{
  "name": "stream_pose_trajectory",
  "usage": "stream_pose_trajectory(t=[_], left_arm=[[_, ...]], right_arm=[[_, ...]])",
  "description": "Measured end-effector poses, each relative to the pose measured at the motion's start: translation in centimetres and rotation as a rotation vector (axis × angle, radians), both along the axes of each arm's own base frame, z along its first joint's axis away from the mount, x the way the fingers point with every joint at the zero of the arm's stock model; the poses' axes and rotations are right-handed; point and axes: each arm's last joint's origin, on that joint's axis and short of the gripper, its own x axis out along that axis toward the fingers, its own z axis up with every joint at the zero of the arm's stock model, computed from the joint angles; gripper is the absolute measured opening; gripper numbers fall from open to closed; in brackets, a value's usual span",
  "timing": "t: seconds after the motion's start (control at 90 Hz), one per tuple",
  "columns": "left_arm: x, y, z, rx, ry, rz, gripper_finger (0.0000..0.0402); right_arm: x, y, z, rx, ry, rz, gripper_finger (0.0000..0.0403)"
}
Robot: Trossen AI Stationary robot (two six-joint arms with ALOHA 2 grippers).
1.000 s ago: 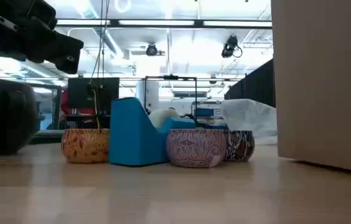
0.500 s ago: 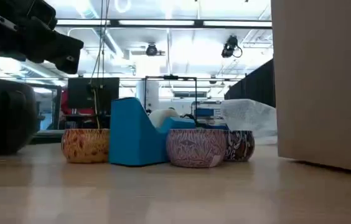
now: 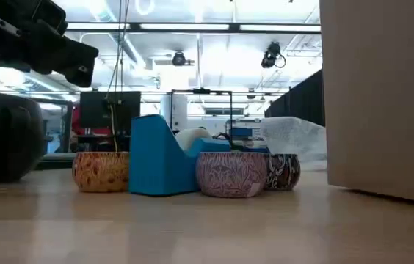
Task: Wrap mug
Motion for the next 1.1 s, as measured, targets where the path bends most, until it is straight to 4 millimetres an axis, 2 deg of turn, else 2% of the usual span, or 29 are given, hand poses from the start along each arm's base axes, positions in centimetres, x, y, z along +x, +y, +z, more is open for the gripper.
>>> stream_pose_trajectory(t=[0.256,0.344,0.489,0.556,0.689,0.822,1.1], left_arm=[[0.0,0.0,0.1,0.000,-0.013,0.005,0.0000],[0.0,0.1,0.8,-0.018,-0.084,0.031,0.0000],[-0.2,0.2,2.4,-0.173,-0.225,0.044,0.0000],[-0.4,0.2,3.1,-0.164,-0.307,0.042,0.0000],[-0.5,0.6,3.6,-0.071,-0.378,0.197,0.0000],[-0.6,1.1,3.7,-0.074,-0.385,0.355,0.0000],[-0.7,1.3,3.9,-0.080,-0.409,0.436,0.0000]], right_arm=[[0.0,0.0,0.0,0.000,0.000,0.000,0.0000],[0.0,0.0,0.0,0.000,0.000,0.000,0.0000],[0.0,0.0,0.0,0.000,0.000,0.000,0.0000],[0.0,0.0,0.0,0.000,0.001,0.000,0.0000],[0.0,0.0,0.0,0.000,0.001,0.001,0.0000],[0.0,0.0,0.0,0.000,0.001,0.001,0.0000],[0.0,0.0,0.0,0.000,0.000,0.000,0.0000]])
